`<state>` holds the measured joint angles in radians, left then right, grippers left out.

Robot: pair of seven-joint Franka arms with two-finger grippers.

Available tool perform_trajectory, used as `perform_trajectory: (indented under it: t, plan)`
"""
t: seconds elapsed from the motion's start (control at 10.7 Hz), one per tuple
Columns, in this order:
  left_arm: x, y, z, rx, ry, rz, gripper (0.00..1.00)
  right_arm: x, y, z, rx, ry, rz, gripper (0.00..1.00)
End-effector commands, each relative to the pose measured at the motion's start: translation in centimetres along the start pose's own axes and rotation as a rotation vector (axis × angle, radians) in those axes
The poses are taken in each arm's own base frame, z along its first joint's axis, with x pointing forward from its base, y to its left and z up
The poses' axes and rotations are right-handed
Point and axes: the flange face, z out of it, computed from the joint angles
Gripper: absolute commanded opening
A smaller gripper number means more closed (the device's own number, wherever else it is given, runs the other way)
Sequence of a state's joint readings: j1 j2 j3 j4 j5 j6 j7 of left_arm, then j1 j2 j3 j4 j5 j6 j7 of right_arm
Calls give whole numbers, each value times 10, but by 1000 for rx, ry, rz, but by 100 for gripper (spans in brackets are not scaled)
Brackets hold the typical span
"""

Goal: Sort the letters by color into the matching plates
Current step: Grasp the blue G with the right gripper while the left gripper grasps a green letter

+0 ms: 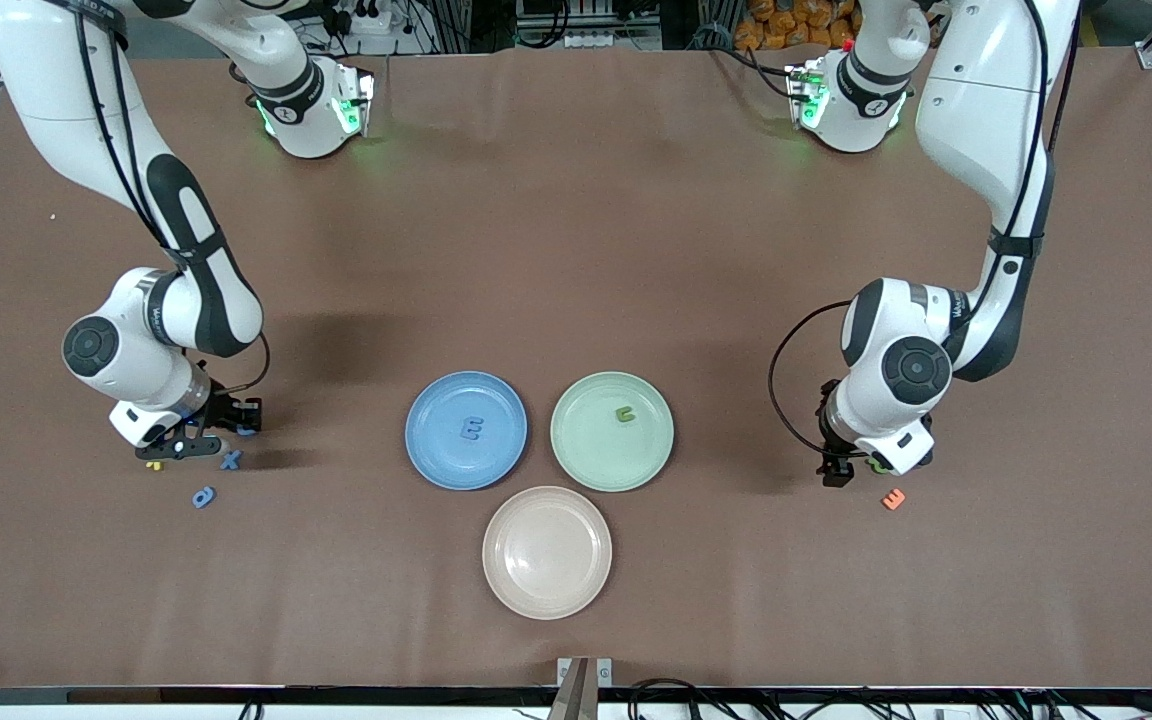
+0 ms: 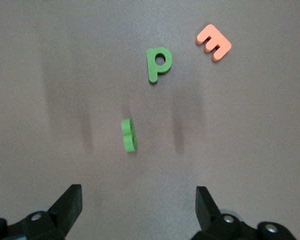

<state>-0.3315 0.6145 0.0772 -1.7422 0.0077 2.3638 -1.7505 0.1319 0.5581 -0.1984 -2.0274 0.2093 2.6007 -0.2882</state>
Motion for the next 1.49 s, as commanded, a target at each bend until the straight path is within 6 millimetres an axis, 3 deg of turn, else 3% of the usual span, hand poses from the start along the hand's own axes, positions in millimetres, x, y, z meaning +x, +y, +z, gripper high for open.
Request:
perform_trajectory:
  t: [0.0, 0.28, 0.56, 0.84, 1.02, 1.3, 1.4]
  plan:
    - [12, 0, 8, 19, 9, -22, 100, -3, 4, 3, 5, 1, -21, 12]
    - [30, 2, 18, 28, 35, 45, 100, 10, -15, -16, 28, 15, -29, 11]
    - [40, 1, 27, 45, 32, 131, 100, 36, -69, -52, 83, 2, 11, 13]
    - [40, 0, 35, 52, 24, 159, 100, 55, -146, -79, 130, 31, 11, 13]
    - [43, -1, 43, 58, 26, 158, 100, 55, -201, -86, 191, 43, -6, 14]
    - [46, 0, 46, 52, 25, 156, 100, 47, -268, -86, 235, 35, -39, 14]
    - [46, 0, 48, 49, 25, 156, 100, 42, -290, -74, 232, 23, -41, 14]
